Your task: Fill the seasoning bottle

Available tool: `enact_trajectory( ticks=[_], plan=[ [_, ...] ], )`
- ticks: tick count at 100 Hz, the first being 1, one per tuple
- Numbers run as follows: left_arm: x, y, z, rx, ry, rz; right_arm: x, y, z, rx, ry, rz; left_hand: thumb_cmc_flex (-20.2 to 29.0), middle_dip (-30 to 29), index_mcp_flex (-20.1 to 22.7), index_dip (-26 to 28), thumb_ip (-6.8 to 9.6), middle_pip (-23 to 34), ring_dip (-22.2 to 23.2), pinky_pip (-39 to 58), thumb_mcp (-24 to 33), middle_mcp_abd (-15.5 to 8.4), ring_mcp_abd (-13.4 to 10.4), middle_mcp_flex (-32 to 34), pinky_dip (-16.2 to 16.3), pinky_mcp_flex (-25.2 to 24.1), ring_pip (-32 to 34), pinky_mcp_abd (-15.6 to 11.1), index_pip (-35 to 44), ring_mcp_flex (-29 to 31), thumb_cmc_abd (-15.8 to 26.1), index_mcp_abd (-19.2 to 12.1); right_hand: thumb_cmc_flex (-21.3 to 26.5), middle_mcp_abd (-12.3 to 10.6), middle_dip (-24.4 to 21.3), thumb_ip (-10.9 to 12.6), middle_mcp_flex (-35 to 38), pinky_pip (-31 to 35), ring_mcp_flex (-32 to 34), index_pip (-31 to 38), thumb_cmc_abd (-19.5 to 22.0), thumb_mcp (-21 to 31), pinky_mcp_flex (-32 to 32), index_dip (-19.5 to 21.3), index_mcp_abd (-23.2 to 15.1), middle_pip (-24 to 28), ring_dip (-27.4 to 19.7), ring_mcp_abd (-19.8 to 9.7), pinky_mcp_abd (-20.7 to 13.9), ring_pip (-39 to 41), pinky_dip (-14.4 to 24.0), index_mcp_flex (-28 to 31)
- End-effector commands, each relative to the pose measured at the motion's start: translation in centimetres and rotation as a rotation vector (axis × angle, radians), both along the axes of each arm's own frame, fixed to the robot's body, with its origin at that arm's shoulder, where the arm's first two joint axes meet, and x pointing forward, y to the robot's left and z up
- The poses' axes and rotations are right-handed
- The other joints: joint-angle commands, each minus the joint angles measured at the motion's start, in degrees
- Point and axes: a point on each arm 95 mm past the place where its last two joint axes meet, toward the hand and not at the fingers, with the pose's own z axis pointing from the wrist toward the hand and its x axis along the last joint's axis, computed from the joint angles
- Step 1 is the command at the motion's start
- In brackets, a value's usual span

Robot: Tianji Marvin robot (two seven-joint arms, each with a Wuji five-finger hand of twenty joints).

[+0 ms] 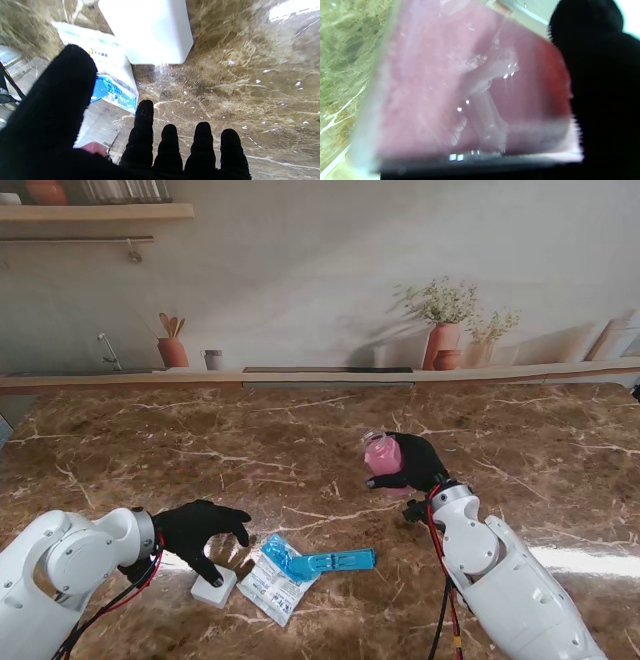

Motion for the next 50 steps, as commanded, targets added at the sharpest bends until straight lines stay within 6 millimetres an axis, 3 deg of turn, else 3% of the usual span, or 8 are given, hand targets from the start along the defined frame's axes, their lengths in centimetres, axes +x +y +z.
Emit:
enact_trajectory(
  ticks=[1, 16, 29, 33, 41, 44, 50],
  plan=[
    [-0.8, 0.3, -0.6, 0.011, 0.009, -0.013, -0.3, 0.3, -0.3, 0.006, 0.017, 0.007, -1.75, 1.35, -3.13, 2.27, -1.36, -1.13, 1.08, -2.62, 1.45, -1.49, -2.32, -2.6, 1.88, -0.67, -0.79, -1.97, -27.92, -3.64, -2.39, -1.95, 19.67, -7.8, 1.41, 3.36, 2.55, 3.51, 3.75, 6.57, 19.3, 24.23, 0.7, 4.81, -10.79, 6.57, 5.37, -6.19, -2.19, 12.63, -0.55, 10.25],
    [-1.9, 0.8, -0.8, 0.046, -0.016, -0.05, -0.4, 0.4, -0.5, 0.01, 0.022, 0.006, -2.61, 3.03, -7.55, 7.66, -1.67, -2.06, 2.83, -4.49, 1.99, -1.99, -2.15, -3.2, 3.68, -0.7, -0.1, -2.75, -25.67, -4.16, -2.91, -0.5, 19.64, -7.72, 1.44, 3.44, 2.61, 3.48, 3.77, 6.6, 19.28, 24.14, 0.65, 4.8, -10.78, 6.55, 5.5, -6.19, -2.2, 12.54, -0.5, 10.47],
    [-2.9, 1.2, -1.1, 0.078, -0.048, -0.077, -0.4, 0.5, -0.4, 0.016, 0.023, 0.004, -3.73, 5.86, -8.27, 10.3, -1.96, -2.4, 4.47, -5.48, 2.71, -1.77, -1.86, -3.62, 5.2, -0.75, 0.5, -3.26, -30.3, -4.59, -3.28, 2.15, 19.72, -7.76, 1.46, 3.49, 2.62, 3.38, 3.64, 6.7, 19.27, 24.2, 0.57, 4.82, -10.84, 6.5, 5.6, -6.17, -2.08, 12.43, -0.47, 10.81],
    [-3.2, 1.3, -1.2, 0.085, -0.053, -0.081, -0.4, 0.5, -0.4, 0.017, 0.021, 0.004, -4.03, 7.09, -8.49, 13.5, -2.06, -2.74, 5.01, -6.36, 2.91, -1.64, -1.87, -3.83, 5.5, -0.53, 0.67, -3.37, -32.07, -4.8, -3.32, 2.73, 19.73, -7.77, 1.48, 3.49, 2.61, 3.34, 3.64, 6.76, 19.19, 24.23, 0.54, 4.84, -10.87, 6.49, 5.63, -6.18, -2.06, 12.42, -0.48, 10.96],
    [-3.7, 1.5, -1.5, 0.09, -0.066, -0.087, -0.4, 0.6, -0.4, 0.019, 0.018, 0.005, -4.43, 7.36, -8.85, 14.3, -2.12, -2.77, 5.08, -6.24, 2.85, -1.57, -1.88, -3.87, 5.8, -0.55, 0.72, -3.47, -32.69, -4.64, -3.4, 3.21, 19.65, -7.71, 1.5, 3.48, 2.57, 3.34, 3.65, 6.75, 19.14, 24.19, 0.56, 4.84, -10.94, 6.45, 5.68, -6.19, -2.07, 12.38, -0.45, 10.99],
    [-3.8, 1.5, -1.6, 0.094, -0.071, -0.089, -0.4, 0.6, -0.3, 0.019, 0.017, 0.007, -4.7, 8.32, -8.73, 18.29, -2.27, -2.99, 5.31, -6.26, 3.29, -1.58, -1.89, -3.82, 6.45, -0.6, 0.77, -3.49, -34.2, -4.57, -3.63, 3.21, 19.62, -7.77, 1.5, 3.47, 2.59, 3.32, 3.65, 6.77, 19.15, 24.17, 0.54, 4.84, -10.92, 6.44, 5.69, -6.19, -2.07, 12.37, -0.44, 11.03],
    [-4.2, 1.6, -1.7, 0.116, -0.087, -0.097, -0.3, 0.7, -0.3, 0.021, 0.017, 0.01, -4.96, 8.61, -8.95, 19.0, -2.3, -2.76, 5.41, -6.18, 3.27, -1.78, -2.14, -3.71, 6.6, -0.5, 0.93, -3.48, -34.63, -4.31, -3.36, 3.14, 19.49, -7.68, 1.53, 3.44, 2.58, 3.32, 3.63, 6.8, 19.25, 24.02, 0.56, 4.86, -10.97, 6.44, 5.71, -6.21, -2.11, 12.33, -0.37, 11.07]
  ],
)
